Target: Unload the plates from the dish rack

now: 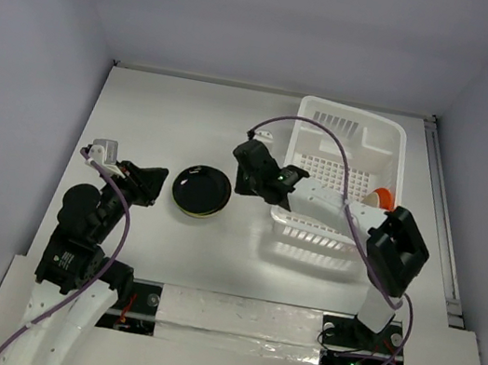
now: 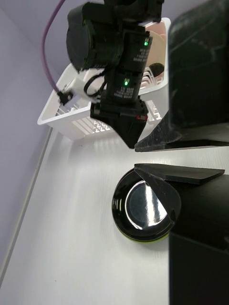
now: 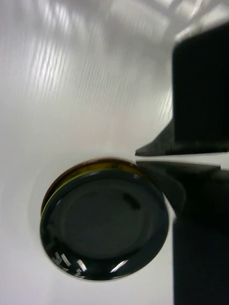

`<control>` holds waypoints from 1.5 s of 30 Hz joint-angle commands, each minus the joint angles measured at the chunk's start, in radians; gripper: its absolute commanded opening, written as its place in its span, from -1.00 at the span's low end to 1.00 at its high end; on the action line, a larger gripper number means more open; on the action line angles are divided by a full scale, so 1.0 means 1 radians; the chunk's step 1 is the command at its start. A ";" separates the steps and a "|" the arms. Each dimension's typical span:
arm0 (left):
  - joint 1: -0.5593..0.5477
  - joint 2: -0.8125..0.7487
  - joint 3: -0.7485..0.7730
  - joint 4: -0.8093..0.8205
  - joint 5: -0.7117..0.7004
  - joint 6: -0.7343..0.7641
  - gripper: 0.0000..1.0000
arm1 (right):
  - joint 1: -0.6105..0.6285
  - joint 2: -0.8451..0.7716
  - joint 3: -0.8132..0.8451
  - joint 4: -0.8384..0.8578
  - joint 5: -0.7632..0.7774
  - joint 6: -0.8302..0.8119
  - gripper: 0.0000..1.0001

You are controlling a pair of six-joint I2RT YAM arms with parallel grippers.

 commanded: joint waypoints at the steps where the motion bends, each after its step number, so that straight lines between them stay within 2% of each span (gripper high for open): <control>1: 0.004 0.008 0.026 0.050 0.015 0.003 -0.72 | 0.000 -0.202 -0.032 0.015 0.117 -0.008 -0.98; 5: 0.004 0.004 0.025 0.056 0.024 0.005 -0.73 | -0.031 -0.389 -0.071 -0.169 0.325 0.015 -1.00; 7: 0.004 -0.007 0.022 0.058 0.027 0.005 -0.73 | -0.077 -0.461 -0.117 -0.235 0.363 0.039 -1.00; 11: -0.005 -0.019 0.023 0.059 0.030 0.006 -0.72 | -0.287 -0.647 -0.236 -0.366 0.404 0.056 -0.96; 12: -0.014 -0.018 0.022 0.059 0.030 0.008 -0.72 | -0.375 -0.717 -0.259 -0.375 0.404 0.049 -0.71; 15: -0.024 -0.010 0.023 0.058 0.039 0.011 -0.72 | -0.550 -0.805 -0.319 -0.349 0.314 -0.032 -0.18; 16: -0.024 -0.004 0.023 0.059 0.039 0.011 -0.72 | -0.584 -0.812 -0.330 -0.338 0.297 -0.078 -0.11; 19: -0.024 0.005 0.026 0.056 0.047 0.014 -0.72 | -0.644 -0.767 -0.315 -0.381 0.251 -0.114 -0.08; 22: -0.024 0.002 0.025 0.058 0.048 0.014 -0.72 | -0.655 -0.732 -0.330 -0.395 0.217 -0.125 -0.07; 26: -0.024 -0.005 0.025 0.056 0.047 0.013 -0.71 | -0.655 -0.732 -0.362 -0.346 0.098 -0.149 -0.06; 31: -0.024 -0.007 0.025 0.056 0.048 0.013 -0.71 | -0.655 -0.640 -0.318 -0.406 0.080 -0.128 0.09; 34: -0.024 -0.010 0.026 0.055 0.048 0.014 -0.71 | -0.655 -0.598 -0.300 -0.459 0.156 -0.083 0.09; 38: -0.024 -0.012 0.026 0.056 0.055 0.016 -0.71 | -0.655 -0.580 -0.293 -0.469 0.168 -0.077 0.10; 39: -0.024 -0.012 0.026 0.058 0.055 0.017 -0.71 | -0.655 -0.572 -0.292 -0.470 0.163 -0.080 0.04; 41: -0.024 -0.012 0.026 0.056 0.053 0.017 -0.71 | -0.655 -0.548 -0.284 -0.470 0.168 -0.092 -0.14; 42: -0.024 -0.013 0.026 0.056 0.050 0.017 -0.71 | -0.655 -0.542 -0.281 -0.470 0.179 -0.097 -0.34; 44: -0.024 -0.013 0.026 0.056 0.050 0.017 -0.71 | -0.655 -0.517 -0.270 -0.461 0.208 -0.132 -0.58; 45: -0.024 -0.012 0.026 0.056 0.051 0.017 -0.71 | -0.655 -0.513 -0.261 -0.443 0.228 -0.149 -0.80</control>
